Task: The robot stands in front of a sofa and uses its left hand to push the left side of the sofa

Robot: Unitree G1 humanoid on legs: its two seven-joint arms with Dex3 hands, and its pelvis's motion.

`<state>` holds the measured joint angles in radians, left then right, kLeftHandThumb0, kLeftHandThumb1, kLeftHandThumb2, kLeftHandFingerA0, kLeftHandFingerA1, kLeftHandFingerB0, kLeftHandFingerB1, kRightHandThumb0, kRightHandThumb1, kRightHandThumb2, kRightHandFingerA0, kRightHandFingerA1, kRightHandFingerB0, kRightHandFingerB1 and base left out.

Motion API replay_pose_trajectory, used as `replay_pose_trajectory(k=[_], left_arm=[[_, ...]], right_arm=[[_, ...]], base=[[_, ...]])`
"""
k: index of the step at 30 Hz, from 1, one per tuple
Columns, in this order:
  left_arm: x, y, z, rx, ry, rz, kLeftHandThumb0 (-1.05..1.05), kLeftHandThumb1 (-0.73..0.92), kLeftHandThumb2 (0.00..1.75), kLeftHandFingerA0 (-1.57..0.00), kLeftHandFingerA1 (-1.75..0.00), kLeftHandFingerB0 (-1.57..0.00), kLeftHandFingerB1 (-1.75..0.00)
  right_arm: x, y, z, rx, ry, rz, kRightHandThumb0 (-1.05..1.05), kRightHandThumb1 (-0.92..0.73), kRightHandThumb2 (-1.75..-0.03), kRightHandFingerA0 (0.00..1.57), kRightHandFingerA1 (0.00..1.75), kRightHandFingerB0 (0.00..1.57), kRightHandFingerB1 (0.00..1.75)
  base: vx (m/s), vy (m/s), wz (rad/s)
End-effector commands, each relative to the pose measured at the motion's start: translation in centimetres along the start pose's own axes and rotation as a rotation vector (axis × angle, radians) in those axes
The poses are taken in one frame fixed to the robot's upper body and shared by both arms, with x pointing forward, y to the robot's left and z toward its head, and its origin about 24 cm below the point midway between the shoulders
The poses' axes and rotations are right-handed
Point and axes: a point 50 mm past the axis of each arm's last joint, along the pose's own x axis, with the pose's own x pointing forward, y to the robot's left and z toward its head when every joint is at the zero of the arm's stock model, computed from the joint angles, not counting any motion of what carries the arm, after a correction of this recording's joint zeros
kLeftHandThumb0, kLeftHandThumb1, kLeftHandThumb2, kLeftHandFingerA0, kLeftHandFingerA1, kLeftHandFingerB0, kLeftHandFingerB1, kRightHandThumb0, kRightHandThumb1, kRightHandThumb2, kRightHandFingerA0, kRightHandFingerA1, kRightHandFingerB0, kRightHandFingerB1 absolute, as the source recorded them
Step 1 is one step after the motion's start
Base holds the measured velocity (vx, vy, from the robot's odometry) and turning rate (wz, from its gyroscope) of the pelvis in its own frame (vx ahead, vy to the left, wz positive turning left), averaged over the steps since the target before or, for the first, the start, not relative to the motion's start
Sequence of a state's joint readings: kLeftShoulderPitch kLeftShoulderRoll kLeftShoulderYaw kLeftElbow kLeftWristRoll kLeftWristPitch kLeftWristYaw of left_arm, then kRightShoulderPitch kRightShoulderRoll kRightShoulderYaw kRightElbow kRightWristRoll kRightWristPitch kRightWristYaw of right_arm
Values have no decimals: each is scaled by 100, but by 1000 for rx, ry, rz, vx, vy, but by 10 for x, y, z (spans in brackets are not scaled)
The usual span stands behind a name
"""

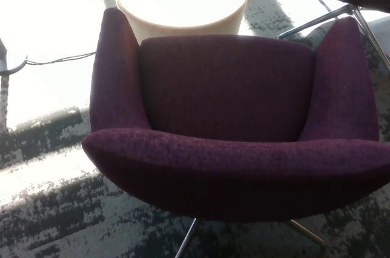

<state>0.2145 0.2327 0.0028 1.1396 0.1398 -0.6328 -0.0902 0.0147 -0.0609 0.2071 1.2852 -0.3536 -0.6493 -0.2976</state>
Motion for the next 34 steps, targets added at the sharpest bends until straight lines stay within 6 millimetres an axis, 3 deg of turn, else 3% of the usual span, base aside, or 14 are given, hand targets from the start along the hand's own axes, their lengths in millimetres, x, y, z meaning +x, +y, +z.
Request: replay_pose_trajectory(k=[1,3,4,5,29,30,31,32,34], left_arm=[[-3,6,0,52,-26,64,-71,92,74,-20,-35,-16,-31],[-3,6,0,51,-28,74,-69,92,75,-21,-36,-16,-32],[-2,7,0,56,-23,80,-73,80,101,-17,-44,-15,-41],[-2,7,0,62,-18,86,-71,92,74,-24,-35,-16,-31],[14,11,18,92,-61,88,-70,92,76,-23,-37,-16,-33],[15,10,19,95,-59,86,-72,81,102,-17,-44,-13,-42],[15,9,18,100,-54,83,-72,81,102,-17,-44,-13,-42],[14,8,17,105,-54,79,-69,92,77,-24,-38,-17,-34],[12,7,14,112,-51,76,-68,92,76,-26,-38,-18,-33]], right_arm=[[-4,-1,-6,-13,24,-7,-62,-85,-65,59,47,52,43],[-4,-2,-6,-25,20,-6,-63,-85,-65,58,48,52,43],[-3,-2,-6,-22,25,-4,-62,-85,-65,58,47,52,43],[-3,-2,-6,-22,23,-5,-62,-85,-66,59,47,52,43],[5,-12,2,7,-1,-43,-61,-83,-65,60,46,54,43],[5,-13,1,8,1,-45,-60,-83,-65,62,46,55,43],[3,-12,0,11,3,-46,-60,-83,-65,62,46,55,43],[2,-12,-1,8,6,-44,-61,-83,-65,61,46,55,43],[0,-11,-4,-1,12,-41,-61,-83,-65,62,45,56,43]], base=[[0,0,0],[0,0,0],[0,0,0],[0,0,0],[0,0,0],[0,0,0],[0,0,0],[0,0,0],[0,0,0]])
